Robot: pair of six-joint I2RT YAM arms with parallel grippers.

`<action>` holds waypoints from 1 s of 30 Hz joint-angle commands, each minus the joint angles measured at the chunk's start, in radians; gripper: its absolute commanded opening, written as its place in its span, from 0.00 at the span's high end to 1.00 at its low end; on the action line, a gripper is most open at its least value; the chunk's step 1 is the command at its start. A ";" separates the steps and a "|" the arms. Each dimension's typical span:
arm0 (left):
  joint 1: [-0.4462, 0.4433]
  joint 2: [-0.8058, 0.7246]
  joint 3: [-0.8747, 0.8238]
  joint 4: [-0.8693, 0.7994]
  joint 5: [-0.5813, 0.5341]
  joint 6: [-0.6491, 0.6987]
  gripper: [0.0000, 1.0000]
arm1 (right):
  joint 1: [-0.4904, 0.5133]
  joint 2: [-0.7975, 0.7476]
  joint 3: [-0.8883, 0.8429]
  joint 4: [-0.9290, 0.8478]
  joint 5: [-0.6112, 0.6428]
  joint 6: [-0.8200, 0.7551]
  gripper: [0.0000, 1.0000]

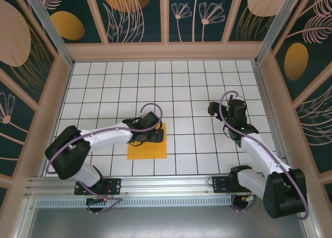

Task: Fold a paper plane with a square sheet of paper (fold left side to right side)
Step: Move the square sheet of paper to the center of the table.

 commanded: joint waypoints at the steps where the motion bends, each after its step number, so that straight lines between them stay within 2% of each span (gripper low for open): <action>1: -0.005 0.038 0.025 -0.046 -0.051 -0.017 0.01 | 0.013 -0.051 -0.016 -0.016 0.041 0.020 0.01; 10: -0.005 0.143 0.044 -0.006 -0.013 -0.016 0.02 | 0.014 -0.050 -0.030 -0.018 0.046 0.007 0.01; 17: -0.004 0.265 0.129 0.031 -0.005 0.011 0.04 | 0.015 -0.050 -0.030 -0.014 0.041 0.007 0.01; 24: 0.008 0.460 0.392 0.013 -0.014 0.074 0.02 | 0.015 -0.048 -0.026 -0.029 0.023 0.017 0.01; 30: 0.065 0.584 0.581 -0.023 -0.021 0.095 0.03 | 0.018 -0.057 -0.033 -0.046 0.017 0.021 0.01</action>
